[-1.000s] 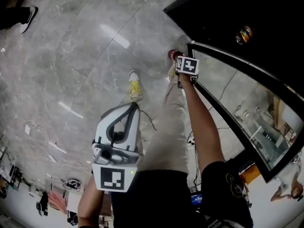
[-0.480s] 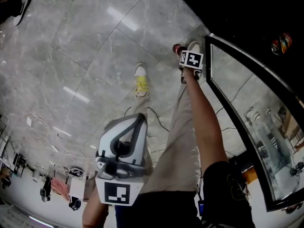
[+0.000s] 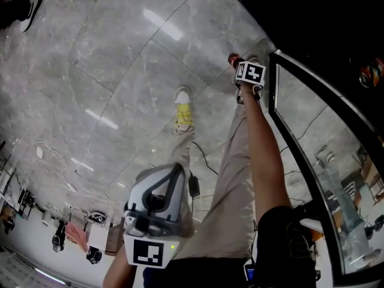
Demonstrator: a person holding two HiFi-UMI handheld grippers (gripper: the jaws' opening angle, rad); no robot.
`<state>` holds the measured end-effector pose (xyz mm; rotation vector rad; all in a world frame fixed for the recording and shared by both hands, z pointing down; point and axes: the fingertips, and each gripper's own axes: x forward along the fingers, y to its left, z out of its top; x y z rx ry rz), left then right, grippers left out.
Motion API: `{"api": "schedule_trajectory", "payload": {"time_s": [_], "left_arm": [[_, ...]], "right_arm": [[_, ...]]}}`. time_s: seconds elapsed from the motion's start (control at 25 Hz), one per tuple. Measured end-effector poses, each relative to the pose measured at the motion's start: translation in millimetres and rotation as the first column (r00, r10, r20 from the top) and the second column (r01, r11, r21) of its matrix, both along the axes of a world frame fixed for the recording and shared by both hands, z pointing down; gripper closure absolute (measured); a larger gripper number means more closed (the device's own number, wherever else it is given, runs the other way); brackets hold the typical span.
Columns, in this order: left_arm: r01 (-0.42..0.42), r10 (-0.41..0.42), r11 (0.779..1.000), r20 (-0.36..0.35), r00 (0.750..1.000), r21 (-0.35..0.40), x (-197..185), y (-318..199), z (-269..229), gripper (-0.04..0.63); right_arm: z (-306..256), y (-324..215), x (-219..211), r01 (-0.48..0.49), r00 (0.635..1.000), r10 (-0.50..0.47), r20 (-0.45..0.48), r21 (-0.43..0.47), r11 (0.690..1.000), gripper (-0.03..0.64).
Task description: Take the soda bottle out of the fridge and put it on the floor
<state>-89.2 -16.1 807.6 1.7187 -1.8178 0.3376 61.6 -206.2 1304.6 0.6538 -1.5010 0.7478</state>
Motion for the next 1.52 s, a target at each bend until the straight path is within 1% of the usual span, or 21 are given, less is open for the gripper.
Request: {"api": "schedule_trajectory", "payload": {"time_s": [0.12, 0.2, 0.28, 0.32, 0.36, 0.4, 0.52, 0.6, 0.68, 0.72, 0.8, 0.88, 0.96, 1.04, 1.08, 1.16, 1.24, 1.32, 1.44, 1.52], "left_arm": [[-0.004, 0.004, 1.000, -0.004, 1.000, -0.009, 3, 0, 11, 0.577], [-0.002, 0.002, 1.000, -0.006, 1.000, -0.013, 5, 0, 14, 0.577], [0.002, -0.002, 1.000, -0.008, 1.000, -0.010, 5, -1, 12, 0.577], [0.002, -0.002, 1.000, -0.007, 1.000, -0.005, 5, -2, 10, 0.577], [0.002, -0.002, 1.000, -0.004, 1.000, 0.002, 5, -3, 6, 0.577], [0.002, -0.002, 1.000, 0.001, 1.000, 0.012, 4, -5, 1, 0.577], [0.011, -0.012, 0.999, 0.020, 1.000, 0.046, -1, -12, -16, 0.577], [0.018, -0.020, 0.997, 0.036, 0.999, 0.070, -4, -15, -34, 0.577], [0.016, -0.021, 0.995, 0.058, 0.998, 0.095, -6, -18, -57, 0.577], [0.016, -0.023, 0.994, 0.070, 0.997, 0.109, -6, -19, -71, 0.577], [0.016, -0.028, 0.991, 0.095, 0.995, 0.134, -4, -20, -102, 0.577], [0.001, -0.019, 0.989, 0.122, 0.992, 0.147, 2, -16, -137, 0.577], [-0.025, 0.005, 0.990, 0.138, 0.990, 0.140, 4, -11, -172, 0.577], [-0.037, 0.019, 0.991, 0.138, 0.990, 0.132, -2, -10, -209, 0.577], [-0.043, 0.021, 0.988, 0.145, 0.989, 0.149, -11, -14, -231, 0.577], [-0.085, 0.049, 0.978, 0.186, 0.981, 0.191, -27, -24, -275, 0.577], [-0.128, 0.081, 0.968, 0.216, 0.973, 0.216, -34, -27, -314, 0.577], [-0.156, 0.099, 0.957, 0.230, 0.968, 0.246, -35, -33, -344, 0.577], [-0.203, 0.123, 0.922, 0.249, 0.961, 0.329, -25, -47, -388, 0.577], [-0.240, 0.146, 0.898, 0.264, 0.953, 0.370, -11, -55, -415, 0.577]], "right_arm": [[11, -8, -4, -0.004, 1.000, 0.004, 0.016, 0.007, 1.000, 0.485], [14, -8, -7, -0.035, 0.999, 0.035, 0.027, 0.001, 0.999, 0.482], [11, -12, -3, -0.069, 0.997, 0.069, 0.018, 0.025, 0.997, 0.503], [7, -15, 0, -0.082, 0.997, 0.082, 0.008, 0.036, 0.996, 0.529], [3, -17, 4, -0.095, 0.995, 0.095, -0.004, 0.041, 0.995, 0.586], [-3, -18, 9, -0.106, 0.994, 0.107, -0.016, 0.044, 0.993, 0.606], [-32, -21, 23, -0.125, 0.991, 0.128, -0.043, 0.058, 0.990, 0.609], [-60, -12, 32, -0.128, 0.990, 0.130, -0.048, 0.057, 0.990, 0.623], [-96, 4, 42, -0.121, 0.991, 0.123, -0.046, 0.045, 0.992, 0.623], [-117, 12, 47, -0.116, 0.992, 0.117, -0.036, 0.040, 0.992, 0.623], [-169, 27, 53, -0.096, 0.995, 0.096, 0.012, 0.041, 0.995, 0.623], [-233, 39, 56, -0.077, 0.993, 0.071, 0.092, 0.057, 0.995, 0.623], [-306, 47, 53, -0.062, 0.983, 0.046, 0.179, 0.085, 0.994, 0.623], [-385, 52, 42, -0.034, 0.969, 0.003, 0.248, 0.122, 0.992, 0.623], [-424, 49, 31, -0.016, 0.960, -0.027, 0.280, 0.150, 0.989, 0.623], [-501, 40, 8, -0.001, 0.938, -0.075, 0.339, 0.219, 0.976, 0.623], [-568, 40, -4, -0.039, 0.916, -0.072, 0.395, 0.265, 0.964, 0.623], [-624, 40, -9, -0.101, 0.891, -0.050, 0.451, 0.304, 0.947, 0.623], [-703, 44, -12, -0.203, 0.832, -0.036, 0.554, 0.363, 0.909, 0.623], [-758, 53, -10, -0.245, 0.785, -0.066, 0.616, 0.406, 0.880, 0.623]]}}
